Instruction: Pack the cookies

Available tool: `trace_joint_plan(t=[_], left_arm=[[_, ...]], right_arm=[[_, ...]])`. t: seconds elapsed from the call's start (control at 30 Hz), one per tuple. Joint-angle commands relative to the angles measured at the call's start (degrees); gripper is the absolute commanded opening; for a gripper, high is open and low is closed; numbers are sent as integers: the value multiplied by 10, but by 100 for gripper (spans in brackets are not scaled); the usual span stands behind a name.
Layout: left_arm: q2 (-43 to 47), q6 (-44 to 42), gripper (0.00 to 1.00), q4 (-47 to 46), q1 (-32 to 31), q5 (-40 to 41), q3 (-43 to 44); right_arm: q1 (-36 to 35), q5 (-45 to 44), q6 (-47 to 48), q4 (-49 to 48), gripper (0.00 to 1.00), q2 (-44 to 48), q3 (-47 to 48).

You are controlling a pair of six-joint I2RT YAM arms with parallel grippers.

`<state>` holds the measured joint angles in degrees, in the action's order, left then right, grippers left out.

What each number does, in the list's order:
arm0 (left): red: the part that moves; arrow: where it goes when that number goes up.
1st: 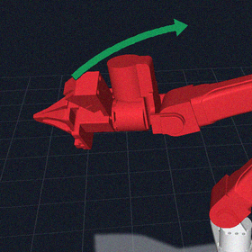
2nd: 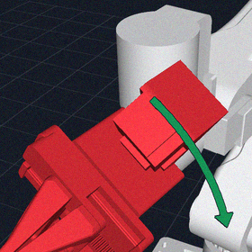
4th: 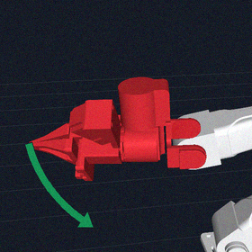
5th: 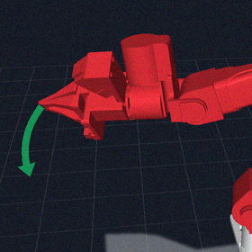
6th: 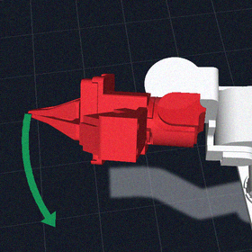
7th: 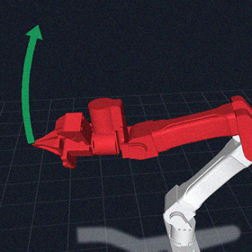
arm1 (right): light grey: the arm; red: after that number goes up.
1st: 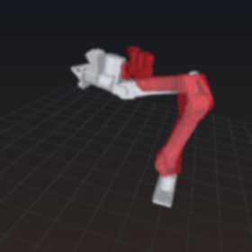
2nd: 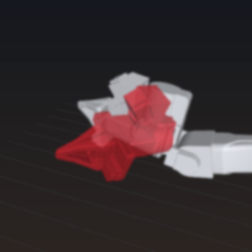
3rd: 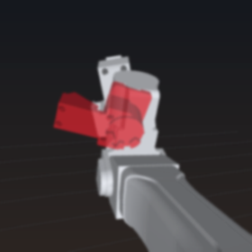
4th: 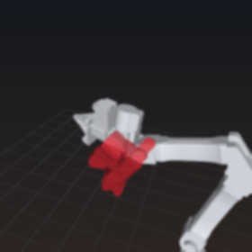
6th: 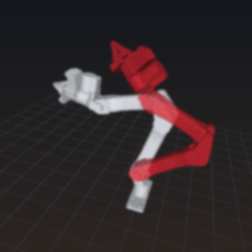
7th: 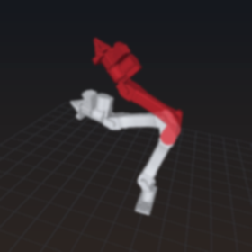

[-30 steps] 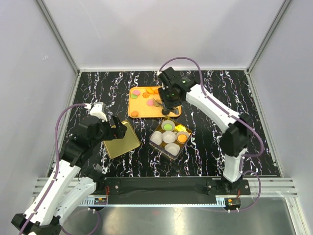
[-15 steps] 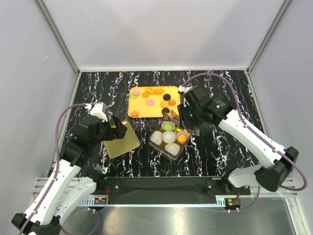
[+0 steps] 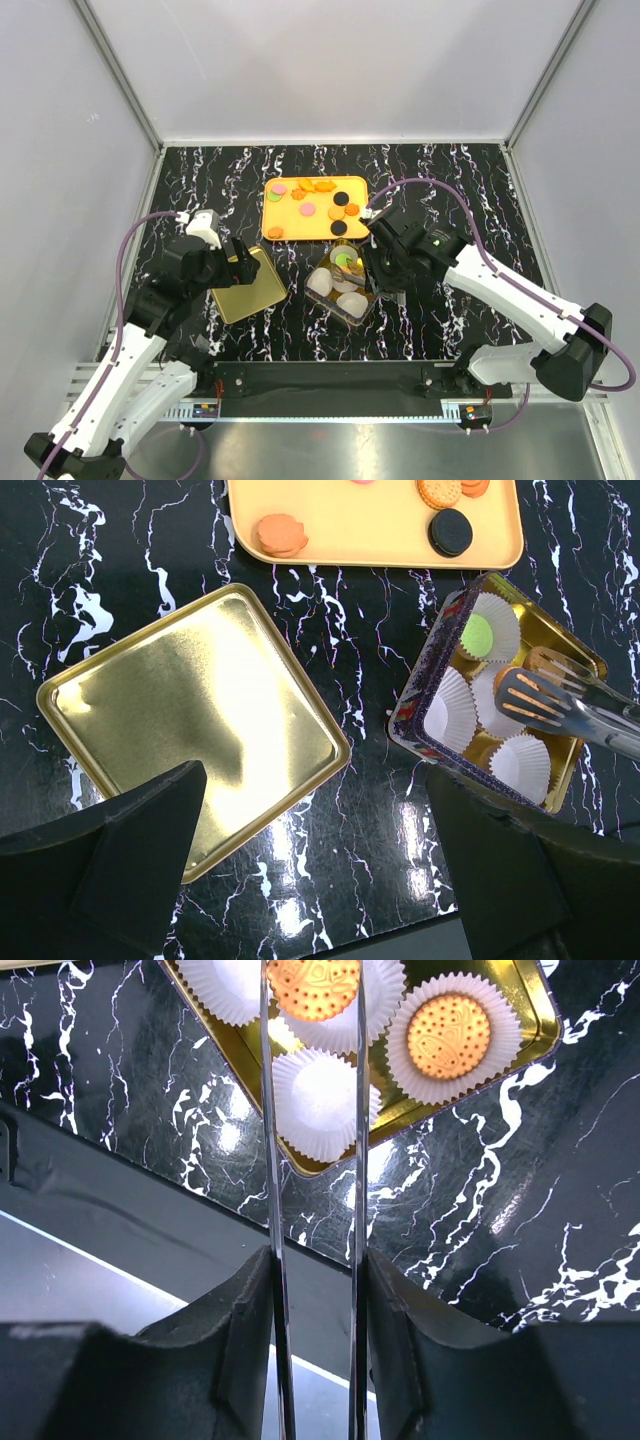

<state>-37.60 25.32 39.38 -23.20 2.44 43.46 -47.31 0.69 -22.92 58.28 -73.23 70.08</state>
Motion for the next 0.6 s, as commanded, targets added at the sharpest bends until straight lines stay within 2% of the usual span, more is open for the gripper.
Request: trace_joint_plan(t=[0.0, 0.23, 0.57], left_arm=[[2, 1, 99, -18, -3, 13, -1], [2, 1, 99, -18, -3, 13, -1], [2, 1, 99, -18, -3, 13, -1]], right_arm=[[-7, -3, -12, -32, 45, 2, 1], [-9, -24, -11, -27, 47, -2, -9], [-9, -21, -5, -25, 56, -2, -7]])
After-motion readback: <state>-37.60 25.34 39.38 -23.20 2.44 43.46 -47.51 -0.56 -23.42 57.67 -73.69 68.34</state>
